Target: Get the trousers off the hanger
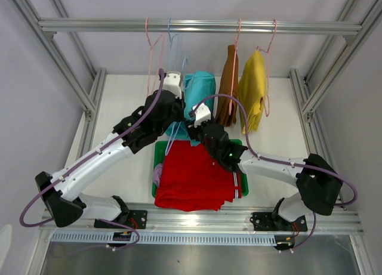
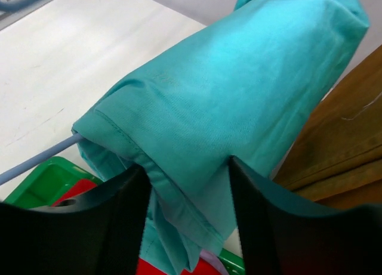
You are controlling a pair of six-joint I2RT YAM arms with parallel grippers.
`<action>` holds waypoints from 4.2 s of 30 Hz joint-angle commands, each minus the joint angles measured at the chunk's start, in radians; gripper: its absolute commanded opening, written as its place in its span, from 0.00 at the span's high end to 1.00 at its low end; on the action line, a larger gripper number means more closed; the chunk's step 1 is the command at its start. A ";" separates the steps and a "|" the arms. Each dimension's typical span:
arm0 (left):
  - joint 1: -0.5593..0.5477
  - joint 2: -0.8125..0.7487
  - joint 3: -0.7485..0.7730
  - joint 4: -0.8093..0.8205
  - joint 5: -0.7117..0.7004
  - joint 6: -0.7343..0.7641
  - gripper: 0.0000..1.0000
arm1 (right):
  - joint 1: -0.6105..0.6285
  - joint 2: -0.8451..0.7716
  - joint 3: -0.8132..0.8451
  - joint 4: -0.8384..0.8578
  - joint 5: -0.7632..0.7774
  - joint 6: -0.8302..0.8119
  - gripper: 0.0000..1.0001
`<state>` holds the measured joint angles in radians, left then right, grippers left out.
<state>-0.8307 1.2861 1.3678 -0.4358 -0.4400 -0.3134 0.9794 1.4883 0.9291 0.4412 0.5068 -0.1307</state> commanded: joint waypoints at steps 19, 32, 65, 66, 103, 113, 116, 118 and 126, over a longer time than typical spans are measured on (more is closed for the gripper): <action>0.002 -0.021 -0.016 0.028 0.037 -0.007 1.00 | -0.022 -0.082 0.266 -0.145 0.039 -0.063 1.00; 0.068 0.016 -0.022 0.020 0.089 -0.036 0.99 | -0.016 -0.336 0.346 -0.317 0.056 -0.099 1.00; -0.070 0.096 -0.001 0.002 0.130 -0.013 1.00 | -0.034 -0.550 0.312 -0.453 0.098 -0.129 1.00; -0.080 0.087 0.002 -0.001 0.150 -0.015 0.99 | -0.035 -0.542 0.306 -0.453 0.093 -0.115 1.00; -0.128 0.139 0.056 -0.047 0.095 0.003 1.00 | 0.188 -0.398 0.341 -0.421 0.013 0.069 1.00; -0.056 0.137 0.040 -0.041 0.043 0.003 0.99 | 0.383 -0.554 0.274 -0.539 0.234 0.051 1.00; -0.054 0.157 0.042 -0.040 0.026 0.007 1.00 | 0.397 -0.594 0.281 -0.565 0.262 0.042 1.00; -0.054 0.174 0.043 -0.046 0.012 0.010 0.99 | 0.406 -0.608 0.292 -0.576 0.283 0.028 1.00; -0.054 0.199 0.022 -0.031 -0.028 0.039 0.99 | 0.418 -0.689 0.353 -0.613 0.361 -0.062 1.00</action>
<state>-0.8913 1.4773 1.4021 -0.5041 -0.4191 -0.3115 1.3903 0.8558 1.1885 -0.2649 0.8040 -0.1329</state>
